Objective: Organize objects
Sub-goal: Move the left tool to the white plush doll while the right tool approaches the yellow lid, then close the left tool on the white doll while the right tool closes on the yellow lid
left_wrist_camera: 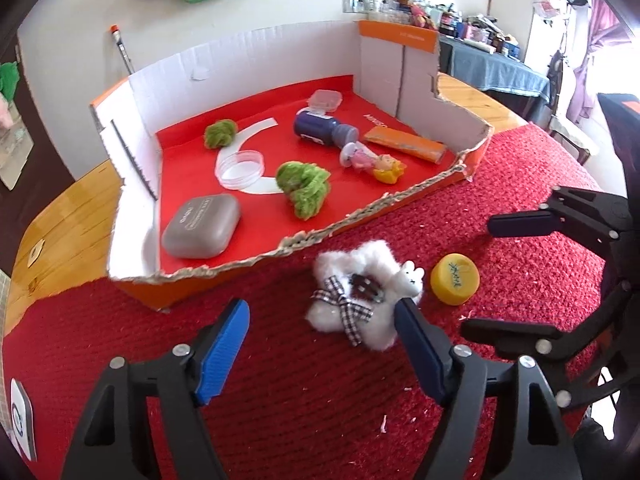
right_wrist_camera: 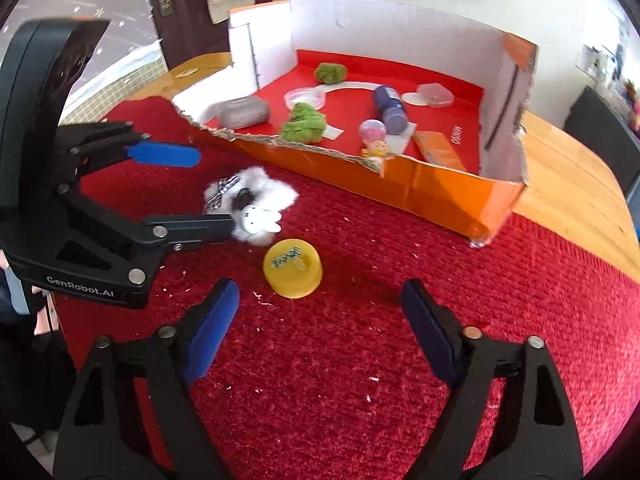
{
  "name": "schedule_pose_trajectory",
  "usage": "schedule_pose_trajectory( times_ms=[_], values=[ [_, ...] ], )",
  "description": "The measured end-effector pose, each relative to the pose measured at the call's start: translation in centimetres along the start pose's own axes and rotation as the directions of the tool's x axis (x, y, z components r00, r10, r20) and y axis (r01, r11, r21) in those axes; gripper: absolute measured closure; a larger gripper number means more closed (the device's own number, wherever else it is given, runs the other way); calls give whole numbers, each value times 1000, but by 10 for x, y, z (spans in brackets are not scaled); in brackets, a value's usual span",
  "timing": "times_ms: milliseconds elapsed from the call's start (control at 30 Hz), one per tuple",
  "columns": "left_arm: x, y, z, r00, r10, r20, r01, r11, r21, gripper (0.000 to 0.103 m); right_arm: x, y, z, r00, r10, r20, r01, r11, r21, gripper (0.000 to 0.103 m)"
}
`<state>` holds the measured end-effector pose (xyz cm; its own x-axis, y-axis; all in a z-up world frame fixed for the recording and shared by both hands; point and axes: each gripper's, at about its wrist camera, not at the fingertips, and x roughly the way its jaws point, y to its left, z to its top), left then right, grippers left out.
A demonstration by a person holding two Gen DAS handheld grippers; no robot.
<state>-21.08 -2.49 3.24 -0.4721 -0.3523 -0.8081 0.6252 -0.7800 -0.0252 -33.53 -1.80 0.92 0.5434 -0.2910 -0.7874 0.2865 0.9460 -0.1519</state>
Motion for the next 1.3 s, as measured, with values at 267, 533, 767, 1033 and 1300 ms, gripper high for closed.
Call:
schedule_pose_trajectory(
  times_ms=[267, 533, 767, 1033, 1300],
  values=[
    [4, -4, 2, 999, -47, -16, 47, 998, 39, 33, 4, 3, 3, 1000, -4, 2, 4, 999, -39, 41],
    [8, -6, 1, 996, -83, -17, 83, 995, 49, 39, 5, 7, 5, 1000, -3, 14, 3, 998, -60, 52],
    [4, -6, 0, 994, -114, 3, 113, 992, 47, 62, 4, 14, 3, 999, -1, 44, 5, 994, -106, 74],
    [-21, -3, -8, 989, -129, 70, 127, 991, 29, 62, -1, 18, 1, 998, 2, 65, 5, 995, -103, 74],
    [-53, 4, -18, 985, -112, 134, 112, 994, 4, 62, -19, 23, 0, 994, 19, 110, -10, 997, -81, 74]
  ],
)
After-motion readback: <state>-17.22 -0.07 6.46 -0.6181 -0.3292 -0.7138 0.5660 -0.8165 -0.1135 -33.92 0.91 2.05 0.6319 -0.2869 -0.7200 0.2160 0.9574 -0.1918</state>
